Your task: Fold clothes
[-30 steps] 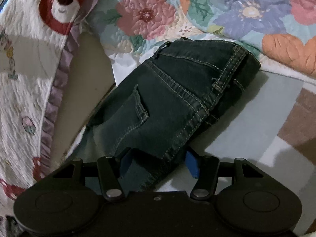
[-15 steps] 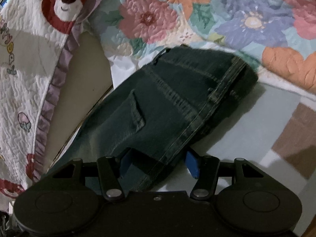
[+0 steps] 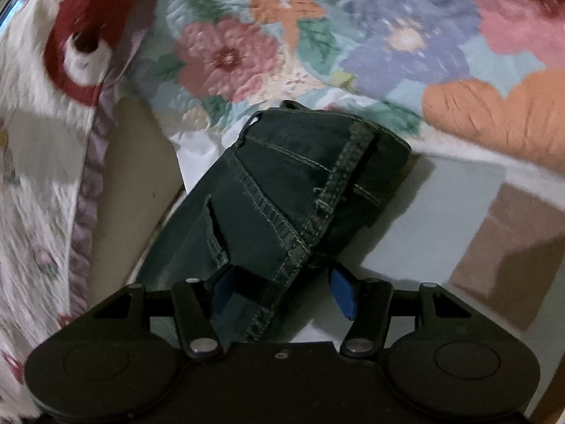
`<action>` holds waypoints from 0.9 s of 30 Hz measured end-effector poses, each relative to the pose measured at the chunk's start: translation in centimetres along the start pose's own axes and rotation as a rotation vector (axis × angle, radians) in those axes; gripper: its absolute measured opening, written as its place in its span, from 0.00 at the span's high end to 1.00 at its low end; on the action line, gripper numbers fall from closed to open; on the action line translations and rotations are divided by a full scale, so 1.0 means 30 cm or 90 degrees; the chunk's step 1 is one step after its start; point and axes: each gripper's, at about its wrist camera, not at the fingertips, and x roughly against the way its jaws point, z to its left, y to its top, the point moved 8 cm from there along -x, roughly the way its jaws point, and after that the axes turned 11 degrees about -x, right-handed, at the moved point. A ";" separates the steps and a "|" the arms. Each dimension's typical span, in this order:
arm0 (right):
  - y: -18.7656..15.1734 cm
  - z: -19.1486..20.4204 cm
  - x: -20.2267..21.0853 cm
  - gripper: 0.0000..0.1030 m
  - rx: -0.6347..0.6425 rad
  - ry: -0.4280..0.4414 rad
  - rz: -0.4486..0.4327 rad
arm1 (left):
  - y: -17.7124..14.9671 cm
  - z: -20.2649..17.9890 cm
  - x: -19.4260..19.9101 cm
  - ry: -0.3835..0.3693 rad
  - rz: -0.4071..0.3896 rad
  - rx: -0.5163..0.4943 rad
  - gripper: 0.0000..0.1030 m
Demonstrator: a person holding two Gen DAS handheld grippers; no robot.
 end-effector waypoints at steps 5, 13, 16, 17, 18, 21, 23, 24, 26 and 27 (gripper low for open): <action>0.020 -0.002 -0.017 0.35 -0.024 -0.009 -0.007 | 0.077 -0.473 0.038 -0.245 0.066 -0.042 0.75; 0.056 0.003 -0.054 0.35 -0.040 -0.008 -0.023 | 0.007 -0.970 0.240 -0.458 0.089 -0.138 0.66; 0.073 0.013 -0.076 0.35 -0.028 0.005 -0.032 | -0.040 -1.057 0.278 -0.510 0.108 -0.129 0.66; 0.078 0.016 -0.084 0.35 -0.025 0.009 -0.035 | -0.050 -1.076 0.287 -0.514 0.109 -0.135 0.66; 0.084 0.019 -0.091 0.34 -0.021 0.013 -0.038 | -0.061 -1.095 0.295 -0.519 0.111 -0.140 0.66; 0.101 0.029 -0.113 0.28 -0.009 0.026 -0.046 | -0.066 -1.119 0.286 -0.525 0.111 -0.138 0.60; 0.112 0.036 -0.127 0.18 -0.001 0.035 -0.052 | -0.067 -1.127 0.275 -0.529 0.113 -0.131 0.59; 0.117 0.039 -0.135 0.16 0.003 0.039 -0.055 | -0.065 -1.128 0.272 -0.529 0.116 -0.129 0.59; 0.128 0.046 -0.149 0.35 0.010 0.048 -0.061 | -0.066 -1.136 0.270 -0.532 0.117 -0.129 0.59; 0.134 0.063 -0.151 0.64 0.037 0.042 -0.062 | -0.062 -1.139 0.271 -0.534 0.116 -0.129 0.59</action>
